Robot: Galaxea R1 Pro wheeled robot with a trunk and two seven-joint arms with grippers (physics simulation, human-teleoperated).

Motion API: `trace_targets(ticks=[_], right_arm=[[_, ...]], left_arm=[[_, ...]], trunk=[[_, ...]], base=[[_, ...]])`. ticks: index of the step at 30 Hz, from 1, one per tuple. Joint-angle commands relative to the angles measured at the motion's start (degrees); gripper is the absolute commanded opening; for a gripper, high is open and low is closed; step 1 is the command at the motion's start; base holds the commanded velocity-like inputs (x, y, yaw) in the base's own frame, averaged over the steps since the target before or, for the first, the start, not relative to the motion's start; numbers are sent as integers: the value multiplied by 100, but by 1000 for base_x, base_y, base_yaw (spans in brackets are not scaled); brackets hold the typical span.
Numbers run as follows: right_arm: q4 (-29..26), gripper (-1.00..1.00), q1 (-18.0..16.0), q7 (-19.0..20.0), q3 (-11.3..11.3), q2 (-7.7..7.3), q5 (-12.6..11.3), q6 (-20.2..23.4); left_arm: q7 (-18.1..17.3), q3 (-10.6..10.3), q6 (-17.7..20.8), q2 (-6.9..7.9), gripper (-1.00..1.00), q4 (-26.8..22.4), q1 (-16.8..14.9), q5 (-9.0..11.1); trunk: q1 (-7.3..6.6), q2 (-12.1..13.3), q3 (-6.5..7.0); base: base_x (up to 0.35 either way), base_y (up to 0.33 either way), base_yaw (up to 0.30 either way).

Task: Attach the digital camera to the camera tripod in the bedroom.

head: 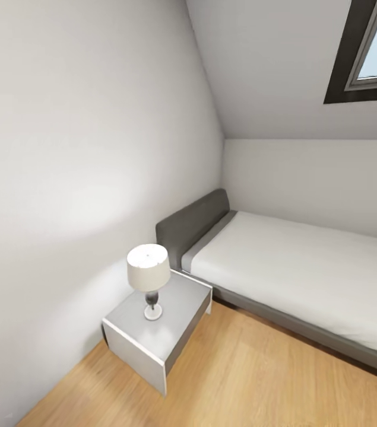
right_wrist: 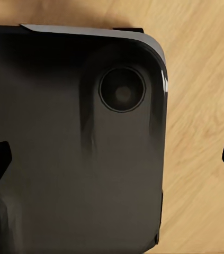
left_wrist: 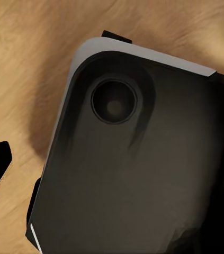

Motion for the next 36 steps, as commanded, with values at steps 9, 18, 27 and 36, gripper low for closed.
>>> trace_targets(ticks=[9,18,27,36], right_arm=[[-3,100,1,-49,-22,-7,-34,-15],[-3,100,1,-73,-39,-15,-51,-15],[-3,100,1,-125,-171,-19,-229,-19],[-3,100,1,-145,-247,-27,-317,-20]], left_arm=[[4,-1,-102,-1,100,14,1,24],[6,-5,-106,3,100,15,1,24],[17,7,-107,12,100,21,1,122],[11,4,-107,7,100,19,1,169]], trunk=[[0,-2,-4],[0,-2,-4],[0,-2,-4],[0,-2,-4]], base=[[0,0,-289],[0,0,-289],[0,0,-289],[0,0,-289]])
